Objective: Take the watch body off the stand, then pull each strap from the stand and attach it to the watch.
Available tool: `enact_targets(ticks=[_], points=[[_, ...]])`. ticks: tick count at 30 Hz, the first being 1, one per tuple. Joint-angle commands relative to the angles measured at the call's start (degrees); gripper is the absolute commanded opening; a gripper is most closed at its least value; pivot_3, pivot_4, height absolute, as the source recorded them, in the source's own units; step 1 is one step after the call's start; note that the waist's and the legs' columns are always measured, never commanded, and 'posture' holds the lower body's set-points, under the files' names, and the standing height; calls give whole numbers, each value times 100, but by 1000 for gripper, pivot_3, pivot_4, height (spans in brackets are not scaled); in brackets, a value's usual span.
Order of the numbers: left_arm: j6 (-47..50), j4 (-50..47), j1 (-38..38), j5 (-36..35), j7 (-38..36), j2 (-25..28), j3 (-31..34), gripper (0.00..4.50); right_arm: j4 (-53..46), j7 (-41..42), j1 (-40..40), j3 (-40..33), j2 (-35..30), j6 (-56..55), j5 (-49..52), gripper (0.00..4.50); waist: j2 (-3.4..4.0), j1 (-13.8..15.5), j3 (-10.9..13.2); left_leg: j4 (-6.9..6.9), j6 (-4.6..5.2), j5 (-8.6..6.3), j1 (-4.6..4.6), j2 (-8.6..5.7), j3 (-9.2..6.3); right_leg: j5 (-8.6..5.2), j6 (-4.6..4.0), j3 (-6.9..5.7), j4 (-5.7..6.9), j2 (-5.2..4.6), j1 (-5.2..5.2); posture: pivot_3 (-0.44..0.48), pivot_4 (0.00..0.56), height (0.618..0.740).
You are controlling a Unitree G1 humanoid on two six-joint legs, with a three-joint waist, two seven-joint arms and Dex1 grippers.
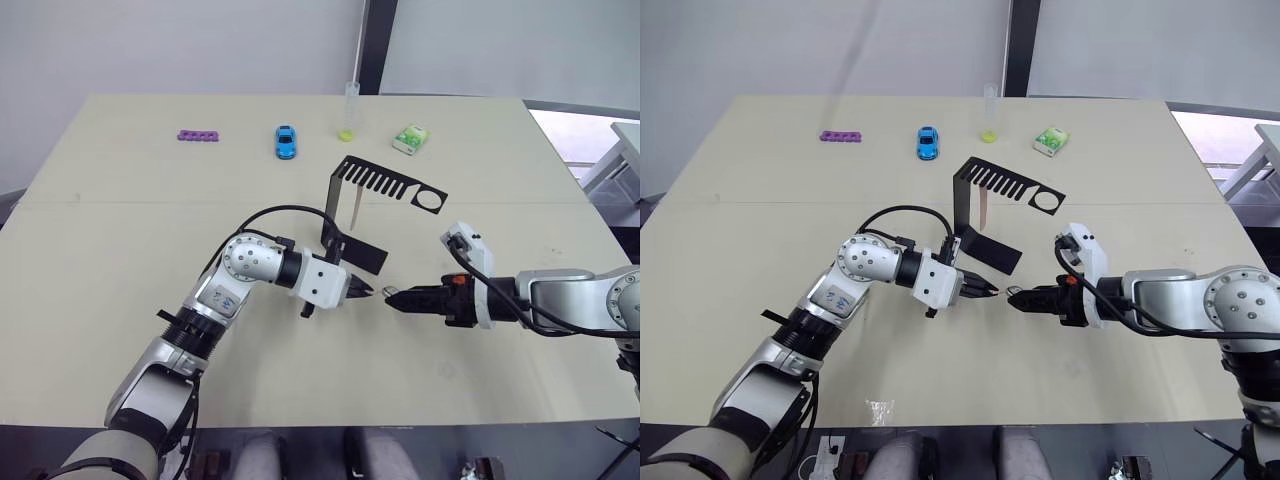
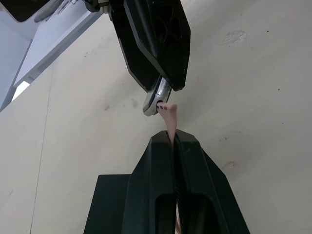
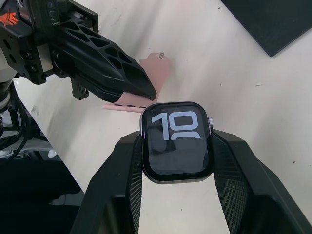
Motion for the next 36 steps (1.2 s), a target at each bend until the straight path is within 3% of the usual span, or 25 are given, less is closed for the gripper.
enact_targets(ticks=[1,36], points=[[-47,-196,-131,-39,81,-125,-42,0,-210,133,-113,-8,24,-18,286,1553,0,1,0,0,0,0,0,0,0,0,0,0,0,0,0,0,150,740],[-26,-217,-136,7,132,-163,-26,0,-143,24,-132,89,30,-50,530,1553,0,0,0,0,0,0,0,0,0,0,0,0,-1,0,0,0,150,740]])
